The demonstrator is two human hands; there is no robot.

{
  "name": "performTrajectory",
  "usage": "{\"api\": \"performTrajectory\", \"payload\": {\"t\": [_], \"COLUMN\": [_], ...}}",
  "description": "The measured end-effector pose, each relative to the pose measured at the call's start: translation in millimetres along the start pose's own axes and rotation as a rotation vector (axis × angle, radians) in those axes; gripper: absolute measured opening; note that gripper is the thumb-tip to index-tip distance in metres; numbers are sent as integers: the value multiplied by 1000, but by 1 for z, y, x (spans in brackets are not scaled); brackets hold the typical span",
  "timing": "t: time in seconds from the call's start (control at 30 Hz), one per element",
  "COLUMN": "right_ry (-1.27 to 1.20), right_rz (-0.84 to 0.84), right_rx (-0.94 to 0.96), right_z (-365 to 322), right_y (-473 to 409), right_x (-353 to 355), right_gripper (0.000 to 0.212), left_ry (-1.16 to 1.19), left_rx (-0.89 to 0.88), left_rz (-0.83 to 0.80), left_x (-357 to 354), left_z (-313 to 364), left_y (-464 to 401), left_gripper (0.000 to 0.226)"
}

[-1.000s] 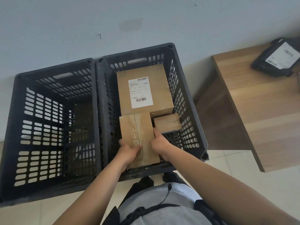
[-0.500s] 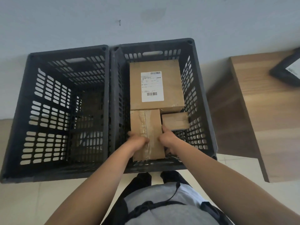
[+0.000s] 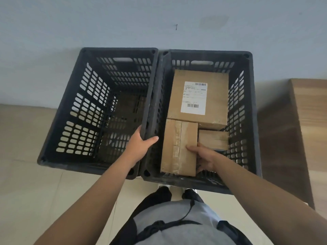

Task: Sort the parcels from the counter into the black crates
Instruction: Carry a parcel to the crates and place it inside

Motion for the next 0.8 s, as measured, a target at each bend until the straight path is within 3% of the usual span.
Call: {"api": "performTrajectory", "payload": {"t": [0.1, 0.5, 0.7, 0.8], "right_ry": [-11, 19, 66, 69], "right_rz": [-14, 52, 189, 263], "right_rx": [17, 41, 143, 227], "right_z": [1, 0, -8, -11], "right_y": [-3, 3, 23, 46], "right_x": [-5, -11, -19, -17], "right_gripper": [48, 54, 51, 51], "left_ry": [36, -12, 10, -112], "left_rx": [-28, -55, -54, -128], "left_rz": [26, 33, 10, 140], "left_x": [-5, -3, 1, 7], "left_z": [-4, -3, -2, 3], "left_y": [-4, -4, -1, 6], "left_gripper": [58, 54, 71, 85]}}
Point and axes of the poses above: each hand's wrist, its own y-axis away from the middle knuckle, its own x-axis out of the back of the hand, z = x × y, the point moved 5 cm from there along -y, towards the middle knuckle, and after that the axes turned 8 degrees about -z, right-handed, at the moved point
